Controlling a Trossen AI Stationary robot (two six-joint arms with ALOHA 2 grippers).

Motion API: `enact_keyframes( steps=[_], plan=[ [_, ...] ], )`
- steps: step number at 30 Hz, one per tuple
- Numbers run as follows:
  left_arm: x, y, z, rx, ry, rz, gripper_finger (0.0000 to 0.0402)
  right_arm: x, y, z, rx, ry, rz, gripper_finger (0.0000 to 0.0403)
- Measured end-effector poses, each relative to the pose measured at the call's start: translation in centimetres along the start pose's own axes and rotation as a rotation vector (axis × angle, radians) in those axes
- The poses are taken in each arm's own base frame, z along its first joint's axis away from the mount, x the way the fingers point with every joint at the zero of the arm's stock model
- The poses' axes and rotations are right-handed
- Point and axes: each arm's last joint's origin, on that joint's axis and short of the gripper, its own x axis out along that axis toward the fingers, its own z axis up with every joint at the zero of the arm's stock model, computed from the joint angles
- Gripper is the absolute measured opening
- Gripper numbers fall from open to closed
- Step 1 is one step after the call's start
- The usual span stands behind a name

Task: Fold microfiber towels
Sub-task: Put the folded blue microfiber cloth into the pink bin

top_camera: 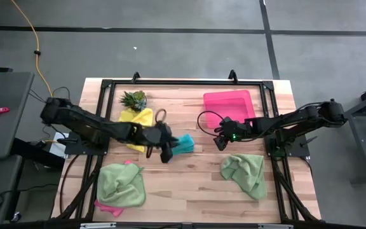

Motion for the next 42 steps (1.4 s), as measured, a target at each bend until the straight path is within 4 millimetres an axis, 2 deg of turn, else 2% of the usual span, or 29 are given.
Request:
enact_keyframes(
  steps=[1,3,8,12,21,28,33,38,42],
  plan=[
    [0.6,0.0,-0.6,0.001,0.001,-0.012,0.0033,0.0,0.0,0.0,-0.002,0.0,0.0,0.024],
    [1.7,0.1,-1.7,-0.007,0.016,-0.036,0.0011,0.0,0.0,0.0,-0.007,-0.001,0.0,0.024],
    [4.5,0.9,-3.0,-0.026,0.032,-0.077,0.0005,0.0,0.0,0.0,-0.014,-0.001,-0.001,0.024],
    [5.7,2.1,-3.6,-0.046,0.066,-0.042,0.0003,0.0,0.0,0.0,-0.013,0.0,0.0,0.024],
    [6.1,4.4,-3.2,-0.062,0.097,0.033,0.0,0.0,0.0,0.0,-0.01,0.003,0.003,0.024],
    [5.7,5.7,-5.1,0.017,0.158,0.115,0.0,0.0,0.0,0.0,0.009,0.002,0.002,0.024],
    [5.7,6.6,-5.4,0.025,0.144,0.153,0.0,0.0,0.1,0.1,0.037,-0.008,0.009,0.024],
    [5.5,7.0,-6.1,0.075,0.131,0.143,0.0,-0.1,1.0,0.9,0.067,-0.076,0.111,0.024],
    [6.4,7.1,-6.7,0.071,0.124,0.125,0.0,-0.4,1.9,1.8,0.047,-0.165,0.22,0.024]
  ],
)
